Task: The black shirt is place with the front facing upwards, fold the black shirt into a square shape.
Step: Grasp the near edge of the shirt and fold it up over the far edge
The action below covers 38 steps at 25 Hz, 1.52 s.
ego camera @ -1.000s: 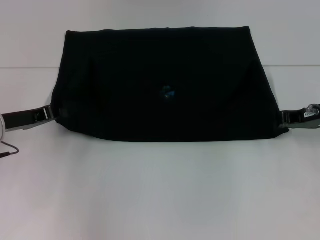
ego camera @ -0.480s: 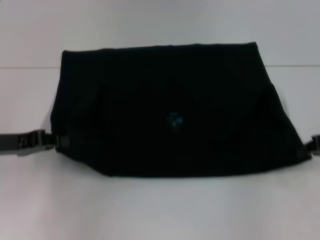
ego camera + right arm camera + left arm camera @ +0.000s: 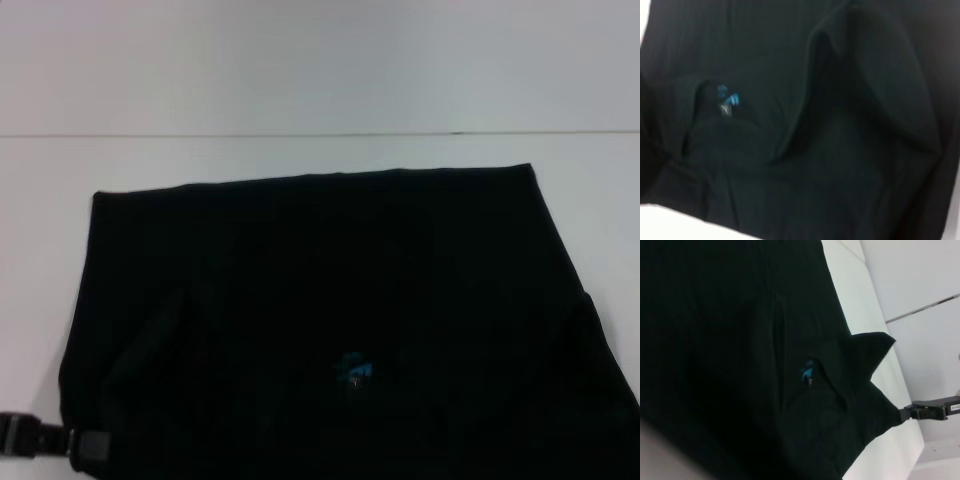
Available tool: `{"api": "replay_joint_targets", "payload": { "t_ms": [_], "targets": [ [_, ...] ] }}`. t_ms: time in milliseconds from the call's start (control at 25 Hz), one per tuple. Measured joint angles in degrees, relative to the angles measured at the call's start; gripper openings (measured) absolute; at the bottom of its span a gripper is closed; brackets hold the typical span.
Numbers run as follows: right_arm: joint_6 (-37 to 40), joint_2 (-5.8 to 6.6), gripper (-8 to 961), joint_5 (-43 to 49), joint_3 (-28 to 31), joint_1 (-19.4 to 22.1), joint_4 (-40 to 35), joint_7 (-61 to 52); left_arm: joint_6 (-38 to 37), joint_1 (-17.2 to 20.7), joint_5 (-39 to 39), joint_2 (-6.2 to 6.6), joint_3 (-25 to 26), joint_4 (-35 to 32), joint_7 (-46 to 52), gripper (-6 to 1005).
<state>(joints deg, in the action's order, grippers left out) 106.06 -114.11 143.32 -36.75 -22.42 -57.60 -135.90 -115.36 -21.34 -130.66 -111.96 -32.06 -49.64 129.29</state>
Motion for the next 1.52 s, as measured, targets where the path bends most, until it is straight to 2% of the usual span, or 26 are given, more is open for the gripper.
{"api": "replay_joint_targets", "payload": {
  "t_ms": [160,320,440,600,720,920,1120,1280,1520],
  "targets": [
    [1.49,0.37,19,-3.22,7.00,0.02,1.31,3.37,-0.92,0.36,1.57,-0.12,3.19,-0.34,-2.01,121],
    [1.00,1.27,20,-10.48,12.48,-2.61,3.19,3.86,0.93,-3.05,4.65,1.10,8.73,0.88,-2.17,126],
    [-2.83,1.27,20,-14.32,14.41,-5.05,3.97,2.78,6.38,-6.23,4.80,1.52,12.02,2.31,-0.45,130],
    [-10.26,1.37,20,-20.21,15.75,-7.76,7.55,2.06,17.50,-9.62,5.23,1.44,12.92,4.63,1.74,135],
    [-19.32,1.12,20,-23.36,14.67,-9.70,11.09,2.49,25.69,-11.71,5.28,0.96,12.50,6.63,2.26,139],
    [-37.45,-0.01,20,-23.35,9.15,-13.18,17.56,4.74,39.43,-13.50,5.21,-1.06,11.96,9.20,2.53,145],
    [-51.93,-1.41,20,-22.99,3.43,-16.46,22.12,5.66,47.80,-13.92,5.24,-2.45,10.97,10.78,2.58,151],
    [-56.93,-2.31,20,-22.98,0.59,-17.77,22.61,5.26,50.34,-14.37,5.04,-2.81,10.60,11.33,2.64,156],
    [-60.14,-2.84,19,-23.05,-0.27,-18.63,22.74,5.25,53.02,-15.25,5.38,-3.09,8.35,11.62,2.71,164]
  ]
}}
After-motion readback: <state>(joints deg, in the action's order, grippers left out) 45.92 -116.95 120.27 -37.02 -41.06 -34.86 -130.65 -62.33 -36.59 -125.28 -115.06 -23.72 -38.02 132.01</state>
